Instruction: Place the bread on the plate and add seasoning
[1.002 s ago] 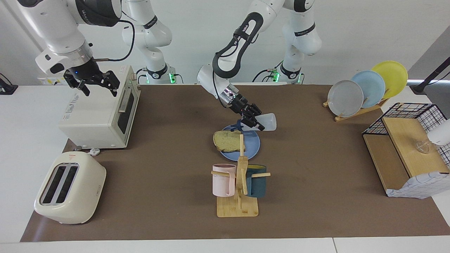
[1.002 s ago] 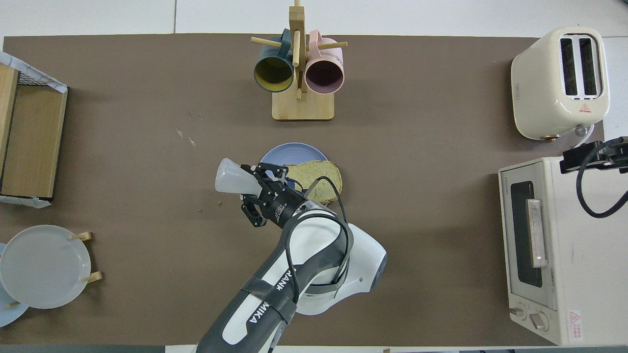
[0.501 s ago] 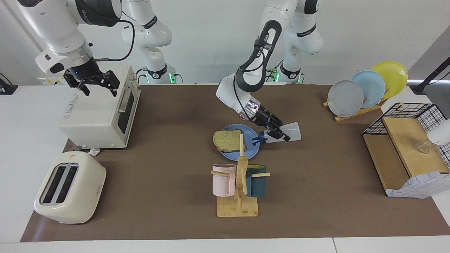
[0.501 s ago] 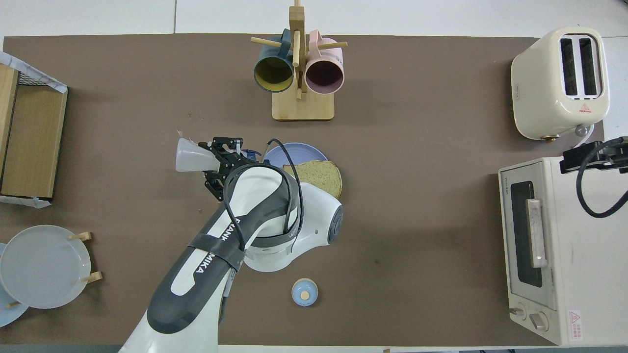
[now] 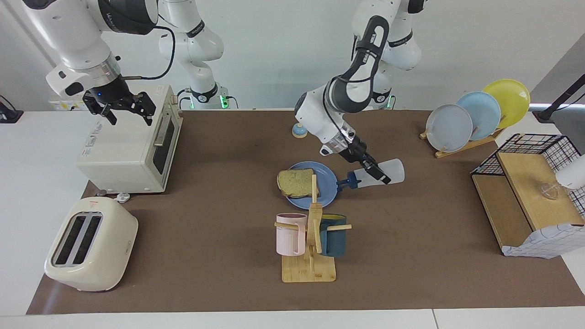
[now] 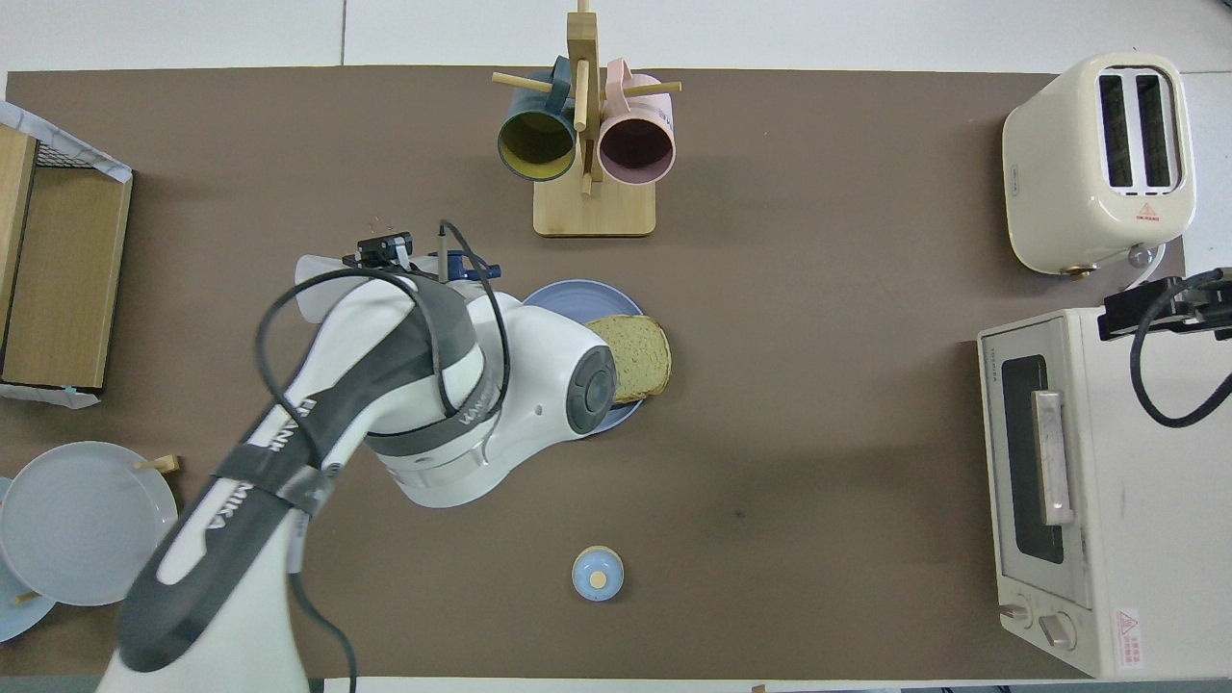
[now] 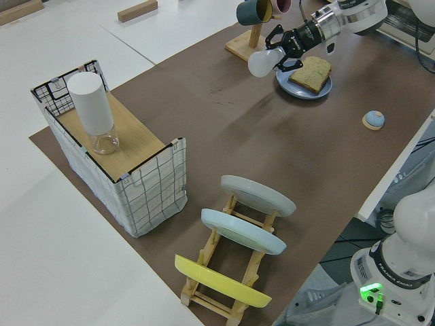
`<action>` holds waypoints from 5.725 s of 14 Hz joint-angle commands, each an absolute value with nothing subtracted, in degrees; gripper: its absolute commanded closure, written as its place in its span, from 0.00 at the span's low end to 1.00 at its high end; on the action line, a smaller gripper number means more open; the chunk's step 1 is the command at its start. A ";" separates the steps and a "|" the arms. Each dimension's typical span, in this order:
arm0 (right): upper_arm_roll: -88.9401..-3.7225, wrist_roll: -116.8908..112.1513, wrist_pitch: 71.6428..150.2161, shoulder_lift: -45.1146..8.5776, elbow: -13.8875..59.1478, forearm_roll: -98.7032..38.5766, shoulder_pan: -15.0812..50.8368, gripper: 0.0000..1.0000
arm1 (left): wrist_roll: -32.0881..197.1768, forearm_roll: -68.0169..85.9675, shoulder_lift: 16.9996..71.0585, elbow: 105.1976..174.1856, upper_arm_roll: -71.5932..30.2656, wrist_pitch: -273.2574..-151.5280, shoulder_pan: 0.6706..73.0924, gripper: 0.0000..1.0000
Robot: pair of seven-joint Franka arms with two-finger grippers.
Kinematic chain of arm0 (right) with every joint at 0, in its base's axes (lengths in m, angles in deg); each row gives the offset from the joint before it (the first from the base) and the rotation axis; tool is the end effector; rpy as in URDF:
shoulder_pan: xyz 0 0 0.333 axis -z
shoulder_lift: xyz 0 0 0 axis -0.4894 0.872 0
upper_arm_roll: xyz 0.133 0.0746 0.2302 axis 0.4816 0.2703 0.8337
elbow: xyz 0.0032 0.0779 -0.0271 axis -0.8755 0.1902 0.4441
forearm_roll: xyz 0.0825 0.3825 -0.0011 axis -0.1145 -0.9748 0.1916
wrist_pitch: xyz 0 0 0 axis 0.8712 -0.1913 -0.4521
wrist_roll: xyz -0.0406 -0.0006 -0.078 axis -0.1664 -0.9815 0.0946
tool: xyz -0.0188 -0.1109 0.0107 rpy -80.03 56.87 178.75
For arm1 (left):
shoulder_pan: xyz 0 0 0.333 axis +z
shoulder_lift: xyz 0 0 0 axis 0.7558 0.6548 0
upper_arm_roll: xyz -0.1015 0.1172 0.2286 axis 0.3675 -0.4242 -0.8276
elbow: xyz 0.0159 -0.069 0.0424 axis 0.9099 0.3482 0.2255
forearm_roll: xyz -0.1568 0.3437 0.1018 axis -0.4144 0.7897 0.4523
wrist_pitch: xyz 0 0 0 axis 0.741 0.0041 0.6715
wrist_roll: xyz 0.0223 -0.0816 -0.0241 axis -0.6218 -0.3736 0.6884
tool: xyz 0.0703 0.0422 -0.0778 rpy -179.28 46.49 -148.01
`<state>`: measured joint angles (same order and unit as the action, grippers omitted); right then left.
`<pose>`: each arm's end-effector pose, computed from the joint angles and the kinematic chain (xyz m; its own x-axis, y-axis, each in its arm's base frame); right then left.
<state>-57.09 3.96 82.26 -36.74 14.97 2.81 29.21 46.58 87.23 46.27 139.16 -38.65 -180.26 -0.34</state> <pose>0.5313 -0.0375 0.5595 0.9970 -0.0303 -0.0715 -0.0279 -0.9990 0.0342 0.5161 -0.2790 0.3657 0.3644 -0.7260 -0.5832 -0.8340 0.0242 -0.5513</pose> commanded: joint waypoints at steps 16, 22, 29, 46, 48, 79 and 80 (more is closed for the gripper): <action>-56.52 3.26 81.66 -36.60 14.59 2.99 30.09 0.00 | 55.55 41.86 36.08 146.40 -38.37 -214.14 17.90 1.00; -56.52 3.26 81.57 -36.69 14.59 2.99 30.09 0.00 | 72.44 41.85 33.97 160.39 -38.37 -243.80 20.88 1.00; -56.52 3.26 81.57 -36.60 14.59 2.99 30.09 0.00 | 81.68 41.85 39.06 165.57 -38.46 -263.82 20.36 1.00; -56.52 3.26 81.57 -36.60 14.59 2.99 30.09 0.00 | 83.54 43.77 53.13 163.56 -38.54 -274.93 19.92 1.00; -56.52 3.26 81.57 -36.69 14.50 2.99 30.09 0.00 | 83.54 43.96 53.83 163.56 -38.54 -274.93 19.92 1.00; -56.52 3.26 81.57 -36.69 14.59 2.99 30.09 0.00 | 82.83 46.59 30.47 186.05 -38.37 -272.66 18.17 0.00; -56.52 3.26 81.57 -36.60 14.59 2.99 30.09 0.00 | 83.01 46.59 28.54 186.23 -38.37 -269.51 17.20 0.00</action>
